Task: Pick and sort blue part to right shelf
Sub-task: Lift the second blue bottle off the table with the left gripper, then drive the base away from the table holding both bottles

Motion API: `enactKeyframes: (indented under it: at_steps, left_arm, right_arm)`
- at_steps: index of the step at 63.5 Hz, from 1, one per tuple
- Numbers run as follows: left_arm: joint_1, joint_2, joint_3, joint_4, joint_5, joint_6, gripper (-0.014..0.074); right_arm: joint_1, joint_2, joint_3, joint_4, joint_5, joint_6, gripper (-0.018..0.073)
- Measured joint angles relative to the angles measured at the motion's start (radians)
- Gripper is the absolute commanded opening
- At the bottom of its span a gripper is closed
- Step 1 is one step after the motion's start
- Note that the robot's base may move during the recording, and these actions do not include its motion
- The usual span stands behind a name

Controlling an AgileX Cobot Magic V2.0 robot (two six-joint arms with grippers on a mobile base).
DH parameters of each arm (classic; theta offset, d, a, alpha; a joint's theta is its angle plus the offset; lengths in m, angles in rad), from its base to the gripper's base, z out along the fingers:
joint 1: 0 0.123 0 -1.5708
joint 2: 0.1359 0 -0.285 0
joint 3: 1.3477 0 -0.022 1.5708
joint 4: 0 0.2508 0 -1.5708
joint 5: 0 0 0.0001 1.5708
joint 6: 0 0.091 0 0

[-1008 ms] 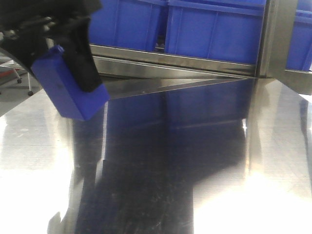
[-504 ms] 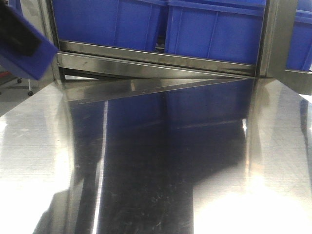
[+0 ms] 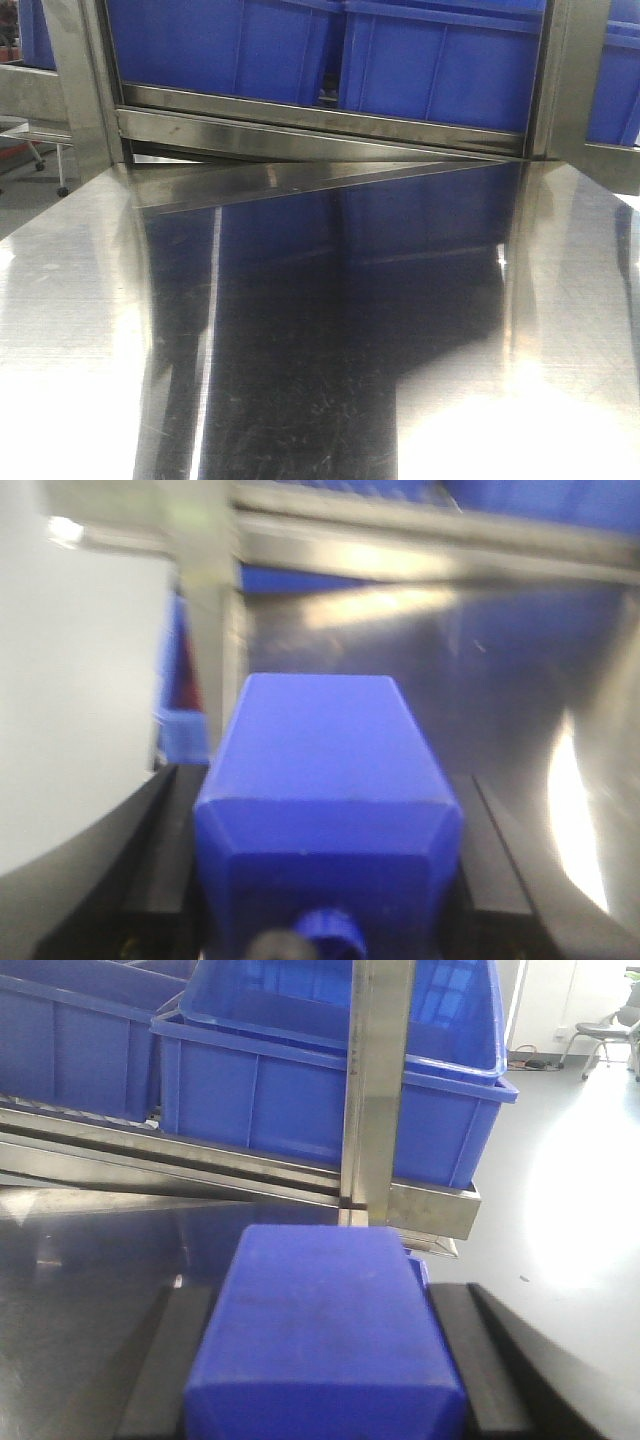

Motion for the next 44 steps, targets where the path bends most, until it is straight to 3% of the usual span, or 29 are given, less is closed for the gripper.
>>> enactKeyframes:
  at_steps: [7,26,44]
  left_arm:
    - [0.032,-0.089,0.037,0.000,-0.002,-0.002,0.0239]
    - [0.039,-0.296,0.087,0.000,0.001,-0.002,0.0239]
    - [0.040,-0.328,0.088,0.000,0.001,-0.002,0.0239]
  right_arm:
    - [0.000,0.000,0.000,0.000,0.000,0.000,0.0425]
    - [0.000,0.000,0.000,0.000,0.000,0.000,0.0425]
    - [0.000,0.000,0.000,0.000,0.000,0.000,0.0425]
